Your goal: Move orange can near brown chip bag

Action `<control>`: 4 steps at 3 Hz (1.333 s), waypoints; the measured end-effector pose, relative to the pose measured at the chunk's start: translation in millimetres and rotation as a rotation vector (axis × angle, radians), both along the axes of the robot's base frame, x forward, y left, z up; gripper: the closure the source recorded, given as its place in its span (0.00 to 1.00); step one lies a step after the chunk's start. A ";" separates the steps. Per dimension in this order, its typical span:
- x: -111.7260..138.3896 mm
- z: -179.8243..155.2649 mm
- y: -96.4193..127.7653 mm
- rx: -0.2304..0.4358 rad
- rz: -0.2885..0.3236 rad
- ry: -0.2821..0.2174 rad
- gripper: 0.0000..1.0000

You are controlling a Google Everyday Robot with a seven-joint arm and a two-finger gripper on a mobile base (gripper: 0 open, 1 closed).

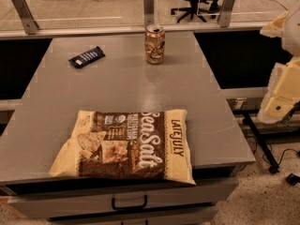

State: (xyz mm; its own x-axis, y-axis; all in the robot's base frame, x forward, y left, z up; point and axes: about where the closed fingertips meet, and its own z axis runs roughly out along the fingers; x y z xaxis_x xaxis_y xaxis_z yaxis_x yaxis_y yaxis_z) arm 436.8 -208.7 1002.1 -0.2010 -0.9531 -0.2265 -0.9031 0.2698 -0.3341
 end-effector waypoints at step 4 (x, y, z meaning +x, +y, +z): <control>137.2 -36.7 105.4 0.322 0.115 -0.127 0.00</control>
Offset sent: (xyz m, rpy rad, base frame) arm 0.0581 0.0410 -0.0296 0.1972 -0.0539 0.0590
